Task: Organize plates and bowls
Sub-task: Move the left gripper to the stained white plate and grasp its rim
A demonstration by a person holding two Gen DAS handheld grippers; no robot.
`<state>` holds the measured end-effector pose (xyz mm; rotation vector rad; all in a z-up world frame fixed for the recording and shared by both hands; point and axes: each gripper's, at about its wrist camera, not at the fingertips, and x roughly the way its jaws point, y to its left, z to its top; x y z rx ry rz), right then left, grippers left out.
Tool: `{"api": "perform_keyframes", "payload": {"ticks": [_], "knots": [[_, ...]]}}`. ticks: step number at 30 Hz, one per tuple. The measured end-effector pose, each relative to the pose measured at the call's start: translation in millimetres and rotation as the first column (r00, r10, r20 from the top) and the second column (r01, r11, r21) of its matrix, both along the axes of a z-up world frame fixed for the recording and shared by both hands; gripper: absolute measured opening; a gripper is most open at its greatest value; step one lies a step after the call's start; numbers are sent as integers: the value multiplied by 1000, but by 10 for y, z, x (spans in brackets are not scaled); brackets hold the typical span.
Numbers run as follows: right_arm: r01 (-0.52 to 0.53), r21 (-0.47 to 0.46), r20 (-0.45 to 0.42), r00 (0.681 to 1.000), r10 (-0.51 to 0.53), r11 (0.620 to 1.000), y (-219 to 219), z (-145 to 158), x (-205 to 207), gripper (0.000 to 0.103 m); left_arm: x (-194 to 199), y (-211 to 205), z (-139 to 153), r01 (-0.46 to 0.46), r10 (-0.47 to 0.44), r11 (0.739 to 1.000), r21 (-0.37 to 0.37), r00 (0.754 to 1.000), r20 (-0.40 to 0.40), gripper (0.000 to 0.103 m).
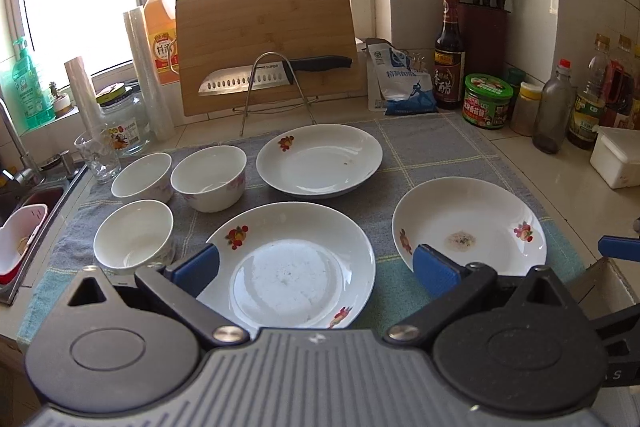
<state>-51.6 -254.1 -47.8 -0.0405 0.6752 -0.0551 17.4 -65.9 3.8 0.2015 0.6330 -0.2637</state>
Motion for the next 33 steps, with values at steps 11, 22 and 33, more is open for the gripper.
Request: {"api": "perform_keyframes", "payload": {"ticks": [11, 22, 33], "knots": [[-1, 53, -101, 995, 6, 999, -110, -518, 378, 103, 611, -292, -127, 188, -187, 982, 6, 981, -49, 102], [10, 39, -143, 990, -5, 999, -122, -692, 667, 103, 1083, -632, -274, 331, -325, 942, 57, 940, -101, 102], [8, 44, -80, 997, -4, 999, -141, -724, 577, 103, 1295, -963, -411, 558, -550, 830, -5, 817, -173, 102]]}}
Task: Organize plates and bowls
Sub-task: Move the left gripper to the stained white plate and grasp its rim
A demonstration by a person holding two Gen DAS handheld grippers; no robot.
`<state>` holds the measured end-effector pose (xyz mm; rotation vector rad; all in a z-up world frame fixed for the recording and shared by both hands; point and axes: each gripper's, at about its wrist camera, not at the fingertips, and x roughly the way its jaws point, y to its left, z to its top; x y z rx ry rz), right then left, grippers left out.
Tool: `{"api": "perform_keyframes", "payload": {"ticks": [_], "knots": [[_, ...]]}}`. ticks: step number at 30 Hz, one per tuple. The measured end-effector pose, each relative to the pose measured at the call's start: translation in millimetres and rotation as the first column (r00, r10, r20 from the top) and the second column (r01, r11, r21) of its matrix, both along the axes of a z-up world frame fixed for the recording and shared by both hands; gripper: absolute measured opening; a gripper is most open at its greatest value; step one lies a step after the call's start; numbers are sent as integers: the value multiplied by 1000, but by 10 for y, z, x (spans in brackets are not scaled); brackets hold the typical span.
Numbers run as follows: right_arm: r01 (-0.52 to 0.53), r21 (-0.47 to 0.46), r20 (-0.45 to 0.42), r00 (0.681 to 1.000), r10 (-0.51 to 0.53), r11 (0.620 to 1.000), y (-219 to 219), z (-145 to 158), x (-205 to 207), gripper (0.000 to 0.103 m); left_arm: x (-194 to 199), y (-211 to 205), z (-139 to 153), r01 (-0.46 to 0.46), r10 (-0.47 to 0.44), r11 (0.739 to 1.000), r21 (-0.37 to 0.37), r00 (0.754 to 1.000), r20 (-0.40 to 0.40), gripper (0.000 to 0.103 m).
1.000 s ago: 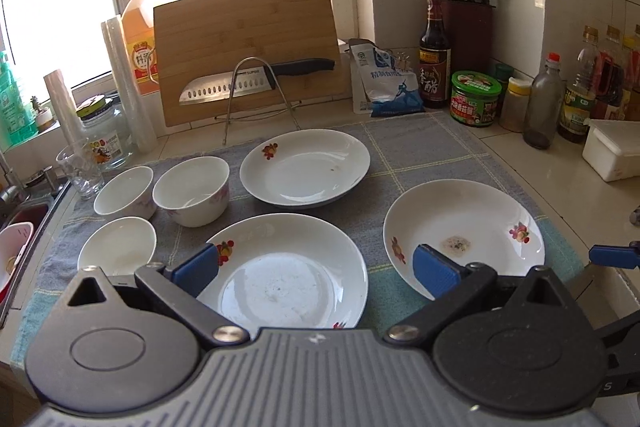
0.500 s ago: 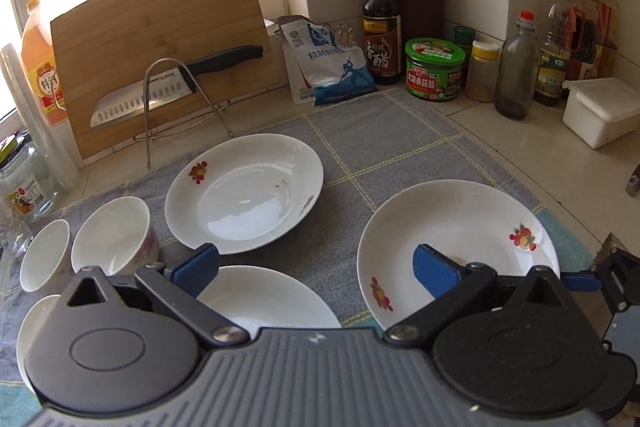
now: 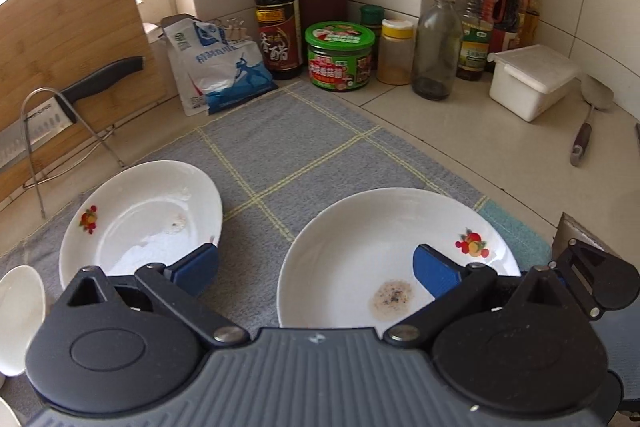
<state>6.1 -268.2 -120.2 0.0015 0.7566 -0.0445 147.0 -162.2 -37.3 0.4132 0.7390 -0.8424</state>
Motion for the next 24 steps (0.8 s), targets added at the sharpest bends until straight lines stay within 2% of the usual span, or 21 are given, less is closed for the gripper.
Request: {"api": "perform_keyframes", "payload": {"ticks": [6, 10, 13, 18, 20, 24], "knots": [[-11, -2, 29, 1000, 11, 1000, -18, -16, -22, 103, 183, -181, -143, 79, -77, 996, 32, 994, -72, 102], [-22, -5, 40, 999, 22, 1000, -18, -27, -32, 103, 253, -306, -251, 144, -138, 986, 80, 987, -82, 102], [-33, -12, 64, 997, 33, 999, -15, -50, -68, 103, 322, -385, -334, 193, -179, 976, 106, 976, -125, 102], [-64, -14, 78, 995, 65, 998, -36, -54, -58, 103, 422, -501, -452, 281, -246, 949, 143, 943, -224, 94], [-72, -15, 78, 994, 73, 997, -42, -53, -53, 103, 444, -536, -479, 309, -265, 939, 152, 931, -251, 87], [-91, -15, 78, 993, 92, 996, -54, -53, -42, 103, 497, -585, -526, 347, -292, 921, 174, 915, -278, 80]]}}
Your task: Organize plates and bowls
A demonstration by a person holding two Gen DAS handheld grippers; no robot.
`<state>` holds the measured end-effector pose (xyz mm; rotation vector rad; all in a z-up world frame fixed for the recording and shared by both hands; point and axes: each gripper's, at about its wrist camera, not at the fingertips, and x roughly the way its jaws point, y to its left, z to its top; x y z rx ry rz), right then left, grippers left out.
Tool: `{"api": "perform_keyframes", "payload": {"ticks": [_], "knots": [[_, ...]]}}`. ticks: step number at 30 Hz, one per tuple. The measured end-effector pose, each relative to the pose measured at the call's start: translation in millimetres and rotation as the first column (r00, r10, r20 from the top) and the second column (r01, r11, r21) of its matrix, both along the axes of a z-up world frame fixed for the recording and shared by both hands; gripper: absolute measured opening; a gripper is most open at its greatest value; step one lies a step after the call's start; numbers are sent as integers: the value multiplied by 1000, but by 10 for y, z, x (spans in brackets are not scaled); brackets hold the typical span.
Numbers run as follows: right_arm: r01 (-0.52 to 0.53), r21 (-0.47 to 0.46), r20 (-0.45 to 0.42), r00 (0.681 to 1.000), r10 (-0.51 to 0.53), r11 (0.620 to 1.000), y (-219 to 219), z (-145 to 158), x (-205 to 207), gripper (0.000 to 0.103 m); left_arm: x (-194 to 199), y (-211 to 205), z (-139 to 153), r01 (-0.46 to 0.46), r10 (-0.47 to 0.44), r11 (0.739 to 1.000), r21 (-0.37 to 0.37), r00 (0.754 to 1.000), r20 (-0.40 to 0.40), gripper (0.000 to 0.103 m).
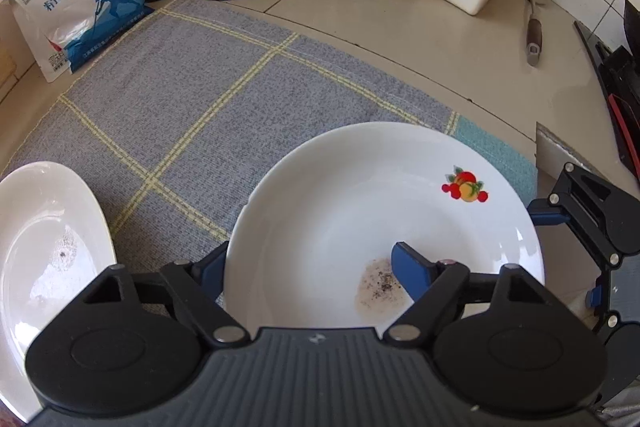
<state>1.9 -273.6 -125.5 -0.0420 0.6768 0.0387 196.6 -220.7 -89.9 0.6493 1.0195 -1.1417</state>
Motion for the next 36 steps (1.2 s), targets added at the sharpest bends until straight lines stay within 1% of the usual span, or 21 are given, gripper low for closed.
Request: {"api": "perform_keyframes", "payload": {"ticks": [1, 6, 10, 14, 19, 27, 31, 36], "knots": [[-5, 0, 1, 1000, 5, 1000, -1, -1, 0, 103, 16, -5, -6, 7, -7, 1000, 4, 1000, -5, 78], [-16, -2, -2, 1000, 16, 1000, 5, 5, 21, 103, 107, -32, -26, 35, -35, 999, 15, 998, -55, 77], [-27, -25, -13, 1000, 27, 999, 34, 21, 46, 103, 162, -32, -32, 40, -38, 999, 24, 996, -74, 70], [-30, -22, -41, 999, 29, 999, 34, 32, 80, 103, 193, -23, -34, 53, -50, 998, 30, 995, -87, 67], [-36, -22, -77, 996, 34, 999, 39, 56, 122, 103, 183, -2, -34, 64, -62, 997, 30, 995, -81, 67], [-41, -32, -69, 997, 39, 999, -10, 183, 201, 103, 279, 10, 63, 57, -58, 998, -5, 996, -69, 67], [-43, -50, -59, 997, 40, 998, -94, 243, 304, 103, 389, -66, 106, 46, -48, 998, -30, 997, -59, 67], [-36, -79, -55, 998, 31, 996, -217, 249, 455, 103, 540, -248, 160, 54, -56, 997, -50, 998, -41, 67]]}}
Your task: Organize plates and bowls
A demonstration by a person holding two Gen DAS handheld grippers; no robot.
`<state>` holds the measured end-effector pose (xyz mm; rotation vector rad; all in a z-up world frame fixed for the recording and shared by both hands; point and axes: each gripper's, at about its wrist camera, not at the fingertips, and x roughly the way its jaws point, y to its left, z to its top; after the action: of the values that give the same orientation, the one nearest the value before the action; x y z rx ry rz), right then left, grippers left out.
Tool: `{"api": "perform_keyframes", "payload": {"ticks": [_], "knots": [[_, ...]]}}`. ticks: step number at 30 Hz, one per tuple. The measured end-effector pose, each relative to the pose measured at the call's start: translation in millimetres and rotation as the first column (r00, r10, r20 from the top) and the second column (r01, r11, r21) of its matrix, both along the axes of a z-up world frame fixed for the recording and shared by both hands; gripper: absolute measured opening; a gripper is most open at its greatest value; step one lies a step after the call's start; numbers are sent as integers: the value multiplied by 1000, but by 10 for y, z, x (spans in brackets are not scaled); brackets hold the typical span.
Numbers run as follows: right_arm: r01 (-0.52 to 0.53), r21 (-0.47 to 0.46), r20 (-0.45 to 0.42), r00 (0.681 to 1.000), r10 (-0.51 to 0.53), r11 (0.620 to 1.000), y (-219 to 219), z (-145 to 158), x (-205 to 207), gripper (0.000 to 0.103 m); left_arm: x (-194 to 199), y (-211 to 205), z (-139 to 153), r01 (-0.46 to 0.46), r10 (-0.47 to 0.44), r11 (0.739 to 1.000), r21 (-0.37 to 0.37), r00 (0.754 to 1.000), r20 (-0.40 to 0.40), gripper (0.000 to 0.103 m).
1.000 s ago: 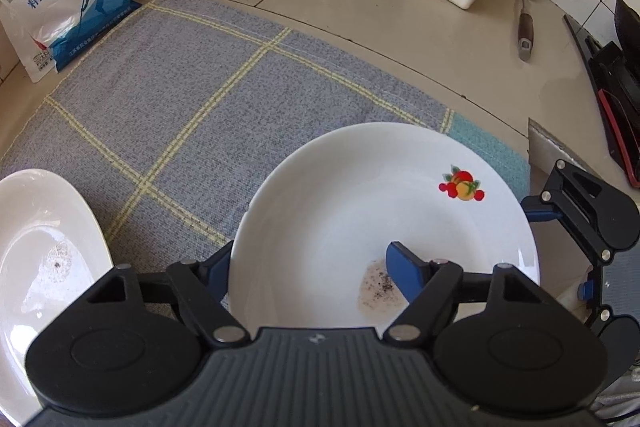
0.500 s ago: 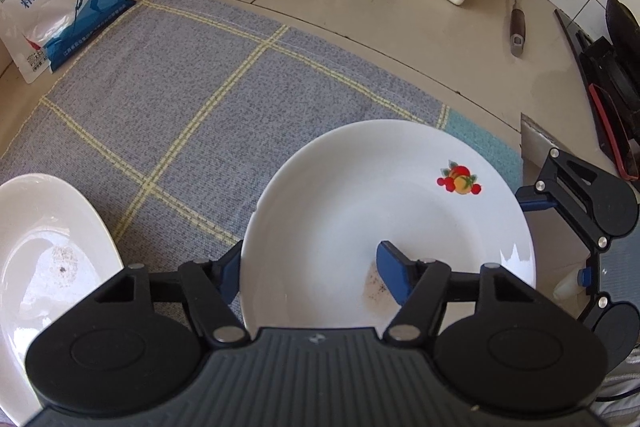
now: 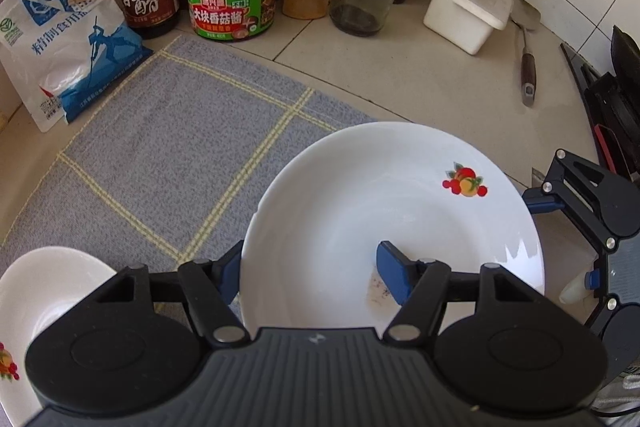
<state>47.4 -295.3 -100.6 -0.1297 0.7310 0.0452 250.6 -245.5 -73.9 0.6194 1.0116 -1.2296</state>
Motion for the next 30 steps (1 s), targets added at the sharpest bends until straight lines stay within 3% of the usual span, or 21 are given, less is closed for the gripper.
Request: {"api": "perform_keyframes", "payload": {"ticks": [16, 30], "knots": [[65, 1, -19, 998, -65, 998, -376, -122, 346, 103, 333, -497, -144, 9, -8, 1000, -26, 1000, 13, 67], [103, 37, -32, 994, -102, 994, -449, -212, 452, 103, 404, -585, -193, -4, 4, 999, -36, 1000, 17, 67]]}}
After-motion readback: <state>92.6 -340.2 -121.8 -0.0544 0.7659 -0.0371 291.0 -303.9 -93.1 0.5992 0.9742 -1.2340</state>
